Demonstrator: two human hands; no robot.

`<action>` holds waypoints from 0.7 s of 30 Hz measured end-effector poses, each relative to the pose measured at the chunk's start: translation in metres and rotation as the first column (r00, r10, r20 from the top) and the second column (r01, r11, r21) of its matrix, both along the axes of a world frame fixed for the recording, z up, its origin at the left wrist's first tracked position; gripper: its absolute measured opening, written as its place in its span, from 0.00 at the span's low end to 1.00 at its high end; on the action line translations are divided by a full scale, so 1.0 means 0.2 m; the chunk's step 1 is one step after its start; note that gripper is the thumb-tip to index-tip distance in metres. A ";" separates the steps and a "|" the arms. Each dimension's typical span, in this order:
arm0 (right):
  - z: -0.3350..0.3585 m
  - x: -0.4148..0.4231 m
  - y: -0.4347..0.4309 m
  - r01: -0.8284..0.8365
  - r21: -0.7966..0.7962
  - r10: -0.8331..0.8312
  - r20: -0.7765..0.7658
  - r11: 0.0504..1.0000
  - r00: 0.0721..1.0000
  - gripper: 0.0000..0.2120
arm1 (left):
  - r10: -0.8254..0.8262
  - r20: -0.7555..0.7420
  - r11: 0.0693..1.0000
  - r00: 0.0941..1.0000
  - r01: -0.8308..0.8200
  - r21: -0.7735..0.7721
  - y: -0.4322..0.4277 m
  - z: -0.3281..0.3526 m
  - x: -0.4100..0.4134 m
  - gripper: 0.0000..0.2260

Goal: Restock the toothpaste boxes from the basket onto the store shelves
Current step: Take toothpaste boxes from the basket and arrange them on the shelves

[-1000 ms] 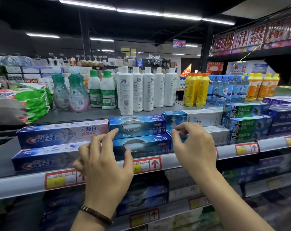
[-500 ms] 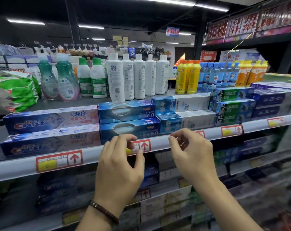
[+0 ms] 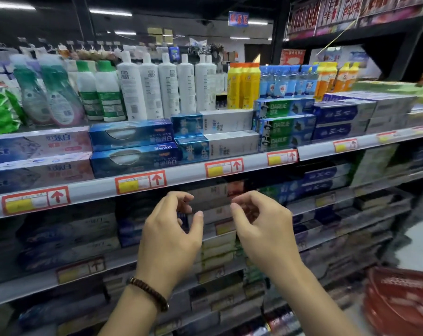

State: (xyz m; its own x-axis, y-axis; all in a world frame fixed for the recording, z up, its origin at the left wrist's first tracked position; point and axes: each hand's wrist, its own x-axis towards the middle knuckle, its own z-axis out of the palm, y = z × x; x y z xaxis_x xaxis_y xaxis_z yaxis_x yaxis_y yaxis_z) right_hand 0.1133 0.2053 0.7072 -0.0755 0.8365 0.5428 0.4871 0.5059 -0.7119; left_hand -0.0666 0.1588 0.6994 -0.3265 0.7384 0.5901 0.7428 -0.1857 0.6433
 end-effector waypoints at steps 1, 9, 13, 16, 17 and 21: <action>-0.02 0.04 -0.01 0.001 -0.007 -0.001 -0.001 1.000 1.000 0.04 | -0.006 -0.004 1.000 1.000 0.006 -0.007 0.00 -0.01 0.04 0.11; -0.24 0.33 -0.08 -0.007 -0.092 0.005 -0.019 0.996 1.000 0.04 | -0.050 -0.045 0.994 0.998 0.046 -0.099 -0.02 -0.20 0.34 0.11; -0.42 0.45 -0.10 -0.007 -0.161 0.001 -0.041 0.987 0.999 0.03 | -0.086 -0.041 0.982 0.995 0.077 -0.172 -0.02 -0.36 0.46 0.10; -0.59 0.51 -0.13 0.023 -0.220 -0.032 -0.039 0.975 0.999 0.03 | -0.109 -0.024 0.966 0.994 0.100 -0.238 -0.02 -0.50 0.53 0.10; -0.64 0.53 -0.14 0.031 -0.237 -0.042 -0.040 0.971 0.998 0.04 | -0.119 -0.016 0.961 0.993 0.111 -0.255 -0.02 -0.55 0.55 0.09; -0.84 0.56 -0.16 0.062 -0.315 -0.077 -0.037 0.947 0.996 0.03 | -0.174 0.006 0.929 0.985 0.166 -0.331 0.01 -0.75 0.58 0.09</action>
State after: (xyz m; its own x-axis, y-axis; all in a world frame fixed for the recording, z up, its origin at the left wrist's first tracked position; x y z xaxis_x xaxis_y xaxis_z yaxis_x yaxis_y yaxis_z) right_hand 0.2252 0.1726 0.5393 0.0090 0.9672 0.2539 0.4739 0.2195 -0.8528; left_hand 0.0502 0.1616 0.5497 -0.1680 0.9357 0.3101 0.7340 -0.0913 0.6730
